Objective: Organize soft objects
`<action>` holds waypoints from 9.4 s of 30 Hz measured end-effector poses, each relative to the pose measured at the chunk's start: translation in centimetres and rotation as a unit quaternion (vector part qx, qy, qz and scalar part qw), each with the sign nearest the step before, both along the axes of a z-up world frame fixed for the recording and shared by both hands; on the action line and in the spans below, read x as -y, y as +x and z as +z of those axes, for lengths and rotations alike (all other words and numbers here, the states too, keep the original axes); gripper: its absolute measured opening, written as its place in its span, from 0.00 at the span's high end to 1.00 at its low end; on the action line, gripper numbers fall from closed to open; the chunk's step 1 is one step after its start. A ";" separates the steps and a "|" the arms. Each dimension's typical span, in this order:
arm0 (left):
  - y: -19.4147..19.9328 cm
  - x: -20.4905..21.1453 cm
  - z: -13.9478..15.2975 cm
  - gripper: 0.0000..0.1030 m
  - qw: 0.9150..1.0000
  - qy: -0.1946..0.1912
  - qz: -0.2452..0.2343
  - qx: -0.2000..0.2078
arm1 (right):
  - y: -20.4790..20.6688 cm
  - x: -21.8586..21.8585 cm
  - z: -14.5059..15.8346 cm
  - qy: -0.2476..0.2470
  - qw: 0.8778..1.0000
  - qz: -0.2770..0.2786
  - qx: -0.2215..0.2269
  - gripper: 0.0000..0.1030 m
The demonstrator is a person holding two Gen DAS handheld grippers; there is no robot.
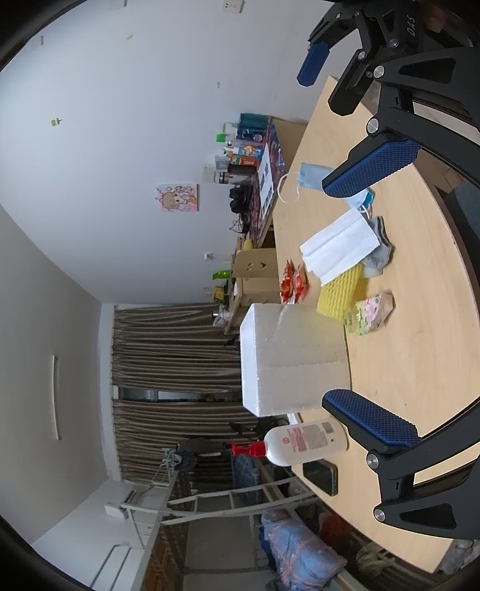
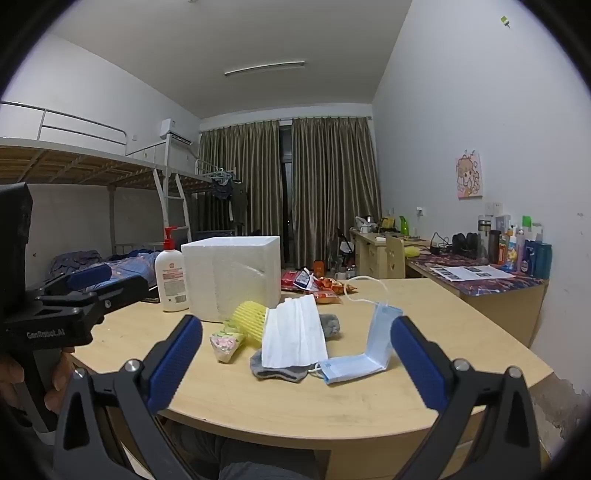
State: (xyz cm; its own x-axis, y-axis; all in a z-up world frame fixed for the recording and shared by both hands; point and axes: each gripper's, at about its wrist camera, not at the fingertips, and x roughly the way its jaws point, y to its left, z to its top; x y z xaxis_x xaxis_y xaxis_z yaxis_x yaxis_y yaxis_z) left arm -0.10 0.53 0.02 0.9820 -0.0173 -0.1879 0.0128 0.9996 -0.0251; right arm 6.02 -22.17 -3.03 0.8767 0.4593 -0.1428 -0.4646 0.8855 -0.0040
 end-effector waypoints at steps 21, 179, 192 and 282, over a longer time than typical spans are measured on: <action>-0.1 0.0 0.1 0.00 1.000 0.008 0.000 -0.001 | -0.1 0.4 0.4 0.003 1.000 -0.003 0.001 0.00; 23.2 6.0 -6.8 0.65 0.962 0.006 -0.095 -0.255 | 18.9 3.2 -5.0 -0.041 0.982 -0.045 -0.178 0.08; 23.9 6.7 -6.9 0.89 0.961 0.008 -0.085 -0.264 | 19.0 3.4 -5.0 -0.037 0.982 -0.044 -0.178 0.08; 0.2 -3.8 6.8 0.96 1.000 -0.001 0.025 -0.007 | 6.7 -2.2 5.7 0.000 0.994 0.096 -0.058 0.90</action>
State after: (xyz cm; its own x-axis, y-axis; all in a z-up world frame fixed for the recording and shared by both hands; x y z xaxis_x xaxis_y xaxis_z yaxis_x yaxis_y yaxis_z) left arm 0.06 4.32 6.87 0.9790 0.0312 -0.2013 -0.0373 0.9990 -0.0265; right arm 12.76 -19.98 2.66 0.7502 0.6173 -0.2370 -0.6229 0.7800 0.0600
